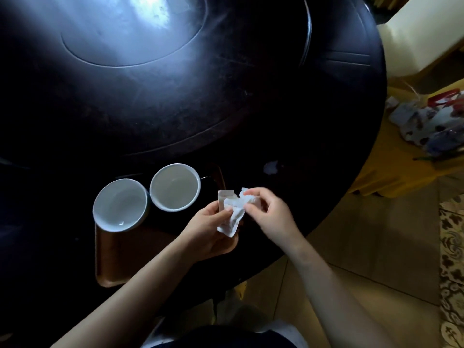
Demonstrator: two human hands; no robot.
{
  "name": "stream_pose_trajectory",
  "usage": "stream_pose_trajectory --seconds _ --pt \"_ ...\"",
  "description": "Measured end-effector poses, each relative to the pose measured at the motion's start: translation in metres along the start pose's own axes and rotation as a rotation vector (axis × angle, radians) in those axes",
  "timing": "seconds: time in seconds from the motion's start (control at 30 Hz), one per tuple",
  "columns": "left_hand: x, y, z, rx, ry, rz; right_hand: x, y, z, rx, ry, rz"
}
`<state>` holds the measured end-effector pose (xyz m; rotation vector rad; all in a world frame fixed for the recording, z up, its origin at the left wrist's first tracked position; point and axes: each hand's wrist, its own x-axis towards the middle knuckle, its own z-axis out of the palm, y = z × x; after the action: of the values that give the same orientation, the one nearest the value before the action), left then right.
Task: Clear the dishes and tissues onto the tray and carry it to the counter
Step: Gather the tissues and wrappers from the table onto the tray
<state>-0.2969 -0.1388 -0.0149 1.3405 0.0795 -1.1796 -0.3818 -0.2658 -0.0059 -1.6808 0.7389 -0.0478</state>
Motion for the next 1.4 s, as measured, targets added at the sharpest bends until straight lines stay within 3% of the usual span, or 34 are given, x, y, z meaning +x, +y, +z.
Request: stream_pose_trajectory --seconds 0.43,0.6,0.8,0.97,1.13,1.23,1.33,1.4 --pt "-0.072 -0.039 -0.123 0.039 0.383 0.052 -0.035 0.013 0.116 -0.375 -0.173 -0.046" --pt "-0.078 -0.040 -0.154 0.179 0.478 0.049 -0.045 0.008 0.148 -0.559 -0.217 -0.115" --pt "-0.077 -0.036 -0.173 0.274 0.512 0.041 -0.044 0.013 0.178 -0.887 0.015 -0.248" --pt "-0.077 -0.035 -0.178 0.209 0.509 0.045 -0.043 0.010 0.190 -0.815 0.101 -0.215" --pt "-0.074 -0.034 -0.187 -0.001 0.422 -0.061 -0.053 -0.001 0.202 -0.732 0.147 -0.352" --pt "-0.073 -0.032 -0.190 -0.049 0.369 -0.116 -0.053 -0.004 0.210 -0.656 0.081 -0.348" --pt "-0.073 -0.031 -0.192 -0.055 0.346 -0.128 -0.048 -0.007 0.218 -0.538 -0.080 -0.233" --pt "-0.074 -0.029 -0.192 -0.019 0.348 -0.116 -0.045 -0.007 0.220 -0.513 -0.089 -0.184"
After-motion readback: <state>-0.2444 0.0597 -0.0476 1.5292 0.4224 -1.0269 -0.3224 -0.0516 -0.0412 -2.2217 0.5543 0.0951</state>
